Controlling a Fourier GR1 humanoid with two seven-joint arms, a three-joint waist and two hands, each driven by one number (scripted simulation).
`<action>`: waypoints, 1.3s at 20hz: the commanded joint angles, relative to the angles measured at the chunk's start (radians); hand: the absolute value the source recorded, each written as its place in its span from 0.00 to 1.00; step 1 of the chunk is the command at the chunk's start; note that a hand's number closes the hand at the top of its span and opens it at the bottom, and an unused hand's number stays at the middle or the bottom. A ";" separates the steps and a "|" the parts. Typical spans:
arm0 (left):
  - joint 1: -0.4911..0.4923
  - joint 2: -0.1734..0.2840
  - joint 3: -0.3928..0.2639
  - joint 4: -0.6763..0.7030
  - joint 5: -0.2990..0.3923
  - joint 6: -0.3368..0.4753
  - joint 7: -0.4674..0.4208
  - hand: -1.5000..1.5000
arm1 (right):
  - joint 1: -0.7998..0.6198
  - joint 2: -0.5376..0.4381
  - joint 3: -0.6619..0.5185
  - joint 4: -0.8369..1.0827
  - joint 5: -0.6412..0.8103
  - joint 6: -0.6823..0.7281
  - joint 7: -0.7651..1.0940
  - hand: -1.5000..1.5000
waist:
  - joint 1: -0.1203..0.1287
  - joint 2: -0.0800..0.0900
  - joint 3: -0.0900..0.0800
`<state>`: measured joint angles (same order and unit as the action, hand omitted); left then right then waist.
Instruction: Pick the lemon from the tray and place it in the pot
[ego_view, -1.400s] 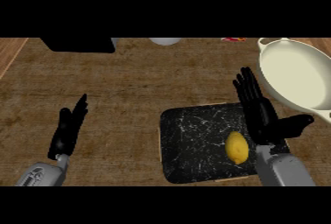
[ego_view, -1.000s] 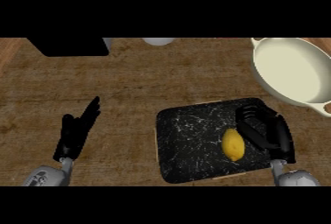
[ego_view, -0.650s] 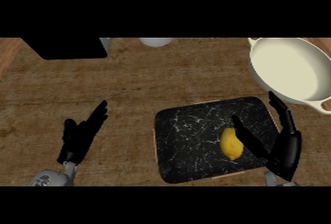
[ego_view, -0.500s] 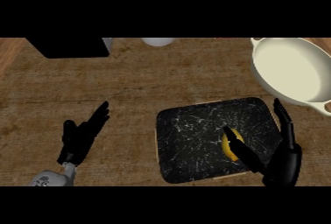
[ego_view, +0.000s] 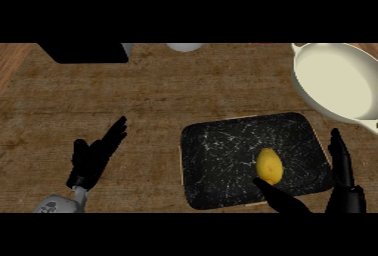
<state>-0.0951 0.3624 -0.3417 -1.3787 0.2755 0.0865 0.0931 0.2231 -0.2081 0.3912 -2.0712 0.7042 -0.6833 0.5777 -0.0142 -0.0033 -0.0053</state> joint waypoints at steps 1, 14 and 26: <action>0.020 -0.022 -0.009 0.000 -0.021 0.006 -0.008 0.50 | 0.003 0.050 0.004 -0.137 0.087 0.128 0.258 0.00 | 0.009 0.002 0.003; 0.002 -0.038 0.068 0.066 -0.046 -0.088 -0.034 0.50 | -0.125 0.024 -0.089 0.131 -0.187 0.393 0.299 0.00 | 0.013 0.003 0.005; 0.033 -0.102 0.114 0.038 -0.115 -0.124 -0.016 0.50 | 0.092 0.021 -0.179 0.152 -0.268 0.321 -0.042 0.00 | 0.009 0.003 0.005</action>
<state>-0.0733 0.2765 -0.2476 -1.3857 0.1844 -0.0040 0.1232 0.2448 -0.1925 0.2255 -1.8743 0.4691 -0.3614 0.5971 -0.0031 -0.0006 0.0004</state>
